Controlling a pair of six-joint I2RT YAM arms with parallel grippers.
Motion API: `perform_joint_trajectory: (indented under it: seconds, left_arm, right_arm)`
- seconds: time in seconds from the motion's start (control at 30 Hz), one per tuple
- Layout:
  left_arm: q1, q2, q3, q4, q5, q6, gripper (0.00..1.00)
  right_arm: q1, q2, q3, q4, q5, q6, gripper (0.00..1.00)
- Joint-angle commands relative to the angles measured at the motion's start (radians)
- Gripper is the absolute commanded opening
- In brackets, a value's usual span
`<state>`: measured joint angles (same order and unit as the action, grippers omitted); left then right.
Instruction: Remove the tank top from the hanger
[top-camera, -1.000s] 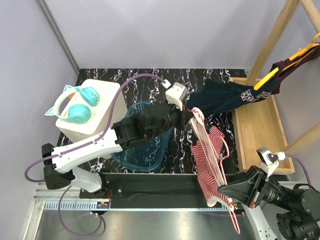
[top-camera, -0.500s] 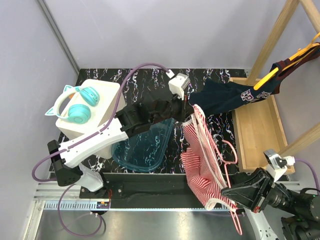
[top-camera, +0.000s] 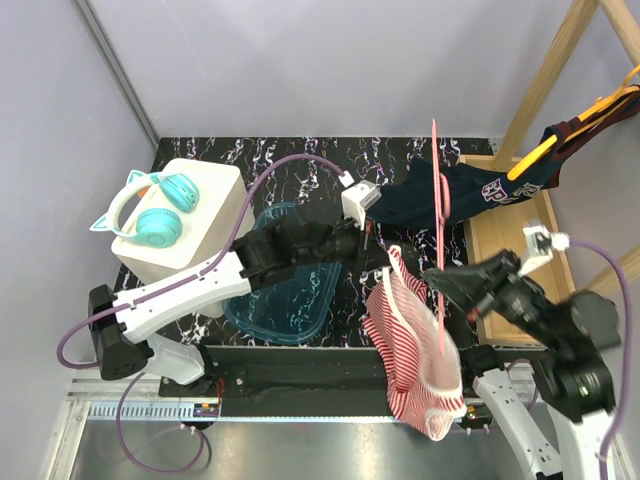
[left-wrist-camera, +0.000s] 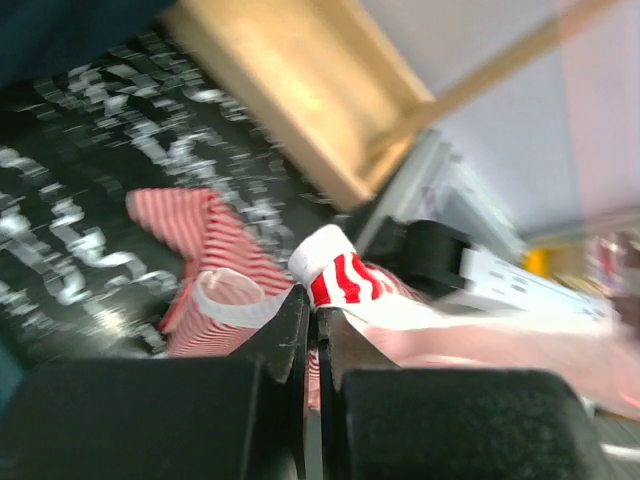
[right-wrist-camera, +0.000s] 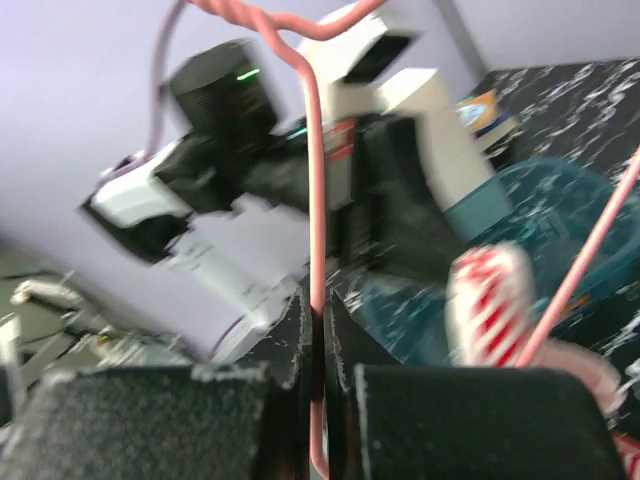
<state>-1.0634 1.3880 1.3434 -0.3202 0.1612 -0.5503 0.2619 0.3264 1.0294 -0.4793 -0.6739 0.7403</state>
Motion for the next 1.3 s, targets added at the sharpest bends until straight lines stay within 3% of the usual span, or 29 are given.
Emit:
perform_joint_trajectory:
  seconds: [0.0,0.17,0.3,0.5,0.63,0.8,1.0,1.13,1.27]
  left_arm:
    - [-0.027,-0.067,0.022,0.135,0.124,-0.023,0.00]
    - [-0.017,-0.076,0.049,0.096,0.066,0.022,0.00]
    - [0.042,-0.069,0.131,-0.008,0.038,0.064,0.00]
    - [0.157,-0.023,0.301,-0.036,0.080,0.101,0.00]
    - [0.166,0.051,0.407,-0.039,0.104,0.110,0.00]
    - [0.163,0.105,0.321,0.001,0.173,0.049,0.00]
    - [0.120,0.068,0.131,0.056,0.112,0.030,0.00]
    - [0.082,0.051,0.094,0.070,0.090,0.015,0.00]
    - [0.022,0.034,0.065,0.072,0.060,0.009,0.00]
  right_arm:
    - [0.005,0.132,-0.054,0.358,0.083,-0.129,0.00]
    - [0.005,0.249,0.041,0.352,0.198,-0.128,0.00]
    - [0.007,0.231,0.104,0.269,0.197,-0.042,0.00]
    - [0.005,0.068,0.202,-0.049,0.157,0.011,0.00]
    - [0.005,-0.030,0.282,-0.315,0.248,0.060,0.00]
    - [0.005,-0.131,0.418,-0.586,0.349,0.137,0.00]
    - [0.005,-0.151,0.581,-0.838,0.525,0.179,0.00]
    - [0.016,-0.158,0.545,-0.831,0.742,0.177,0.00]
    - [0.023,-0.121,0.468,-0.687,0.875,0.165,0.00]
